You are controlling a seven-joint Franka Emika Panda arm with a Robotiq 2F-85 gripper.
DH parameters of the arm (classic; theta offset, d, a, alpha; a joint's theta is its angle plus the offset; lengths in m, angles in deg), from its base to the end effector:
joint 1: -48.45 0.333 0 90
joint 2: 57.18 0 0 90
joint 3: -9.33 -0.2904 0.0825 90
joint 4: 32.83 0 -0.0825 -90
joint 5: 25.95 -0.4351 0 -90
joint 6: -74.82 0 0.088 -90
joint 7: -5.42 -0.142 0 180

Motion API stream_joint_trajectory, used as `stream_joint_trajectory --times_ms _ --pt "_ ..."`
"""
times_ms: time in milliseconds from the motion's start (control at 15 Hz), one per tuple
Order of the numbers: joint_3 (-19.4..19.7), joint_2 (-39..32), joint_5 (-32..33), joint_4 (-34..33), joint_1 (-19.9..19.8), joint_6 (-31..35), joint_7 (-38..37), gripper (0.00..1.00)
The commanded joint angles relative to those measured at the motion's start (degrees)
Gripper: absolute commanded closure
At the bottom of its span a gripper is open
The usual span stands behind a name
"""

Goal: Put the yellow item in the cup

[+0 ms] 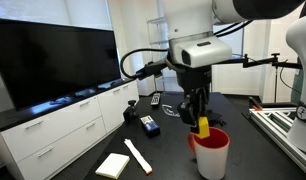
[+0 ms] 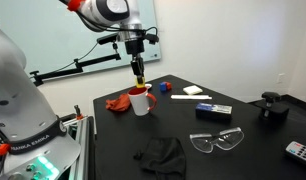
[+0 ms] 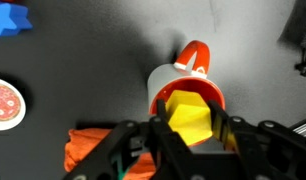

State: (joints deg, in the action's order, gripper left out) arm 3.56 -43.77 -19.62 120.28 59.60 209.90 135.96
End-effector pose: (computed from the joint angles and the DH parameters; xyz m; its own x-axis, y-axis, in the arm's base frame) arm 0.4172 0.1182 0.2073 -0.8826 0.4698 -0.0156 0.4678 0.8747 -0.1269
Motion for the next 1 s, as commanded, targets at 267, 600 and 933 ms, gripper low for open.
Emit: stream_joint_trajectory --times_ms 267,600,933 --pt "-0.18 -2.46 0.58 -1.21 0.19 1.41 0.45 0.81" --pt "-0.42 -0.42 0.89 -0.44 0.23 -1.0 0.08 0.81" --pt "-0.59 1.07 1.72 0.51 0.23 -2.82 0.01 0.81"
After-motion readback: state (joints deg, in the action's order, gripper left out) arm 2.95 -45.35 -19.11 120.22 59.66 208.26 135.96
